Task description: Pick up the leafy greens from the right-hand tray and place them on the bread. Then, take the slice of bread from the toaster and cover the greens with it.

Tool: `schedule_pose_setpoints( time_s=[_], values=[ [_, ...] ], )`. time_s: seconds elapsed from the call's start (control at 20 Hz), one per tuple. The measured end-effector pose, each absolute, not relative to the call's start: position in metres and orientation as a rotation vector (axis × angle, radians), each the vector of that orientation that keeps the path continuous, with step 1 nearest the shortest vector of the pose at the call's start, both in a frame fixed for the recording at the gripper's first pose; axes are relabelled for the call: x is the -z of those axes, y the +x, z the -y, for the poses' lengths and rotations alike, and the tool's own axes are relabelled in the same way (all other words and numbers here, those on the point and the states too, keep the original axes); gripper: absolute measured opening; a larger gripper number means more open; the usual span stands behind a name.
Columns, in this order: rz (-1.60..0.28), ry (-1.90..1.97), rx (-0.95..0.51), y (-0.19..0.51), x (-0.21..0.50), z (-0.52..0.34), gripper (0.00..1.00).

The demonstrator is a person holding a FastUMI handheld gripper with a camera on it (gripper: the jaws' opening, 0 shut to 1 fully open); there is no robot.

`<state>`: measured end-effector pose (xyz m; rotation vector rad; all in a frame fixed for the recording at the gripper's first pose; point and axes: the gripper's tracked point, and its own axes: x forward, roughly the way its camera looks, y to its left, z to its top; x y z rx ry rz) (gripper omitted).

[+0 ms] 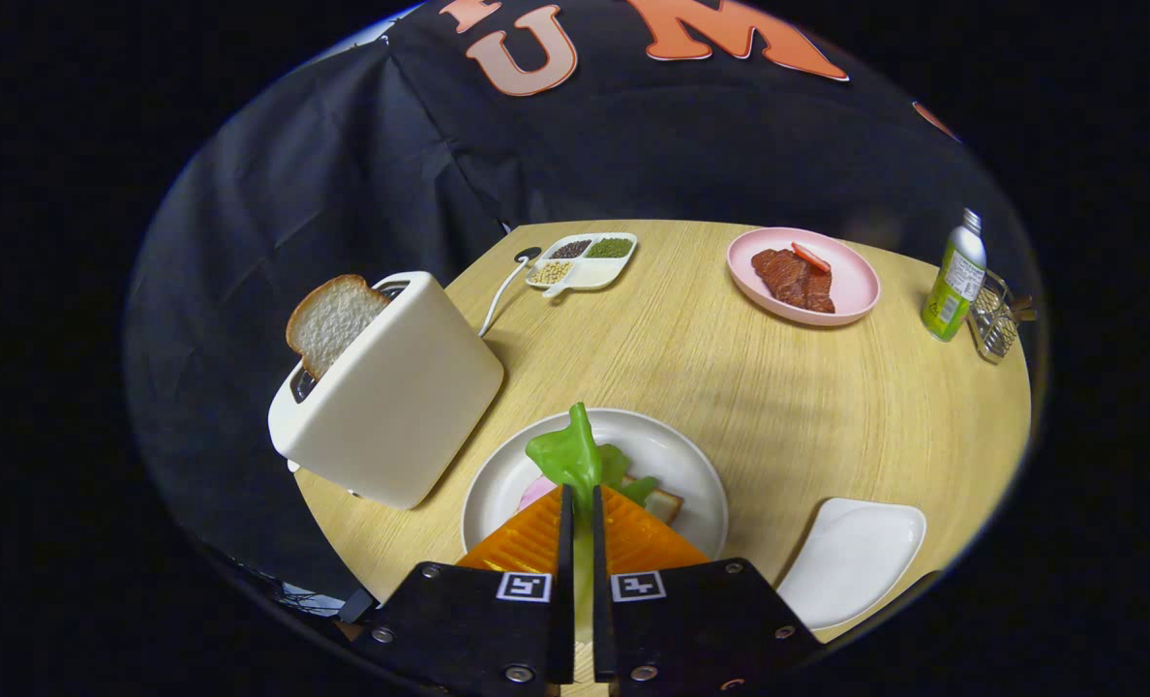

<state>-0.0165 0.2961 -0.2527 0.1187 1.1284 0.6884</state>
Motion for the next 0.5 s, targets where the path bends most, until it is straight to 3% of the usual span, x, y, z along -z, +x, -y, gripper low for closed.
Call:
schedule_pose_setpoints(
  time_s=[0.2,0.5],
  values=[
    [-1.150,0.083,-0.705,-0.024,0.264,-0.318,0.10],
    [-1.125,0.019,-0.679,-0.021,0.261,-0.329,0.29]
  ],
)
